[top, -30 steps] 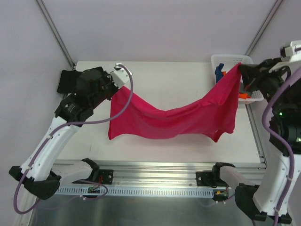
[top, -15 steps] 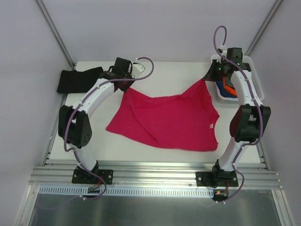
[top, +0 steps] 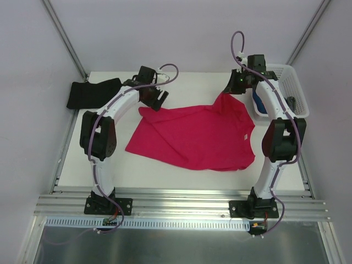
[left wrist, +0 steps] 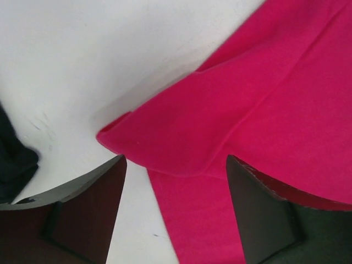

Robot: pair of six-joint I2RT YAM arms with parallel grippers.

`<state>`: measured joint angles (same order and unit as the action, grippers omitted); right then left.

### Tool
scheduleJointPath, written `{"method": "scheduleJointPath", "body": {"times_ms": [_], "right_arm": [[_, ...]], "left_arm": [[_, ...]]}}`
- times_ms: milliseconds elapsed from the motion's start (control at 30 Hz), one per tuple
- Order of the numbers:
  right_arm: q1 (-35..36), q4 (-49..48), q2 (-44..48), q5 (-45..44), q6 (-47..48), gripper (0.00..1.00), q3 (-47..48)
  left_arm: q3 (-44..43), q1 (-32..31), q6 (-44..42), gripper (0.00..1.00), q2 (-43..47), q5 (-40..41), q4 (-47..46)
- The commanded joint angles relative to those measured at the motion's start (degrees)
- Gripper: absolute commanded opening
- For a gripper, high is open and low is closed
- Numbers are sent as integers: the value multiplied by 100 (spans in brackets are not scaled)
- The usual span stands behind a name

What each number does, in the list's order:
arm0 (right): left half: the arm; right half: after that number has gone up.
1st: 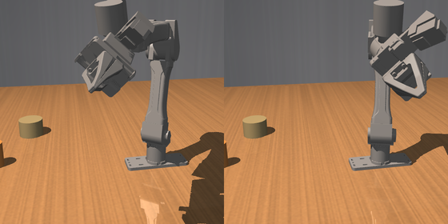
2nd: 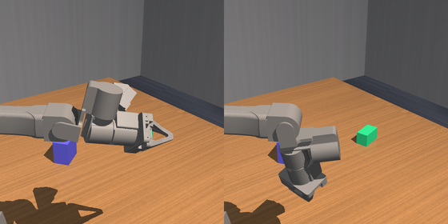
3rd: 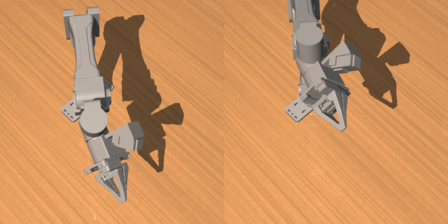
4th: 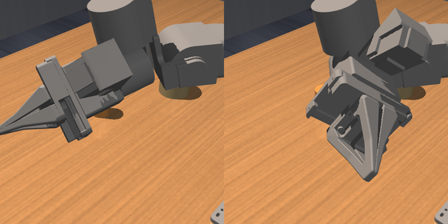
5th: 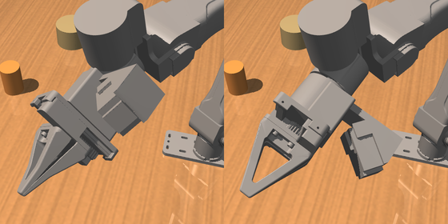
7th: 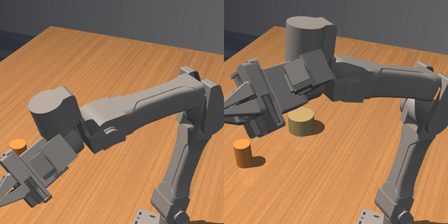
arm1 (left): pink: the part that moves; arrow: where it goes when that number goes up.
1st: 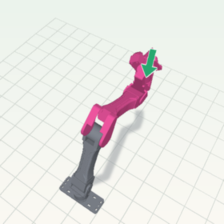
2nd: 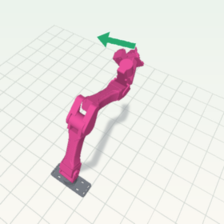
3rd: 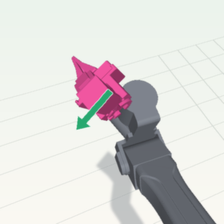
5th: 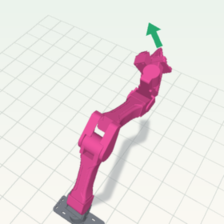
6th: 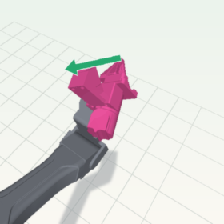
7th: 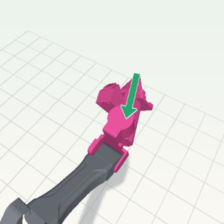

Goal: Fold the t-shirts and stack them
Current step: Flatten the tshirt out

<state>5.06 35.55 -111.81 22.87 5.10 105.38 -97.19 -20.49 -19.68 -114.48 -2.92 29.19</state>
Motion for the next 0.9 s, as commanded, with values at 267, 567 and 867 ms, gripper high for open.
{"method": "scheduleJointPath", "body": {"times_ms": [267,567,867], "right_arm": [[-31,-92,432,-2,43,1,-115],[-40,-4,555,-134,149,0,-290],[-31,66,766,-310,307,1,-571]], "left_arm": [[376,985,2706,54,541,-2423,1229],[1008,1416,3330,50,286,-3628,1194],[790,1785,3339,49,-223,-3505,1062]]}}
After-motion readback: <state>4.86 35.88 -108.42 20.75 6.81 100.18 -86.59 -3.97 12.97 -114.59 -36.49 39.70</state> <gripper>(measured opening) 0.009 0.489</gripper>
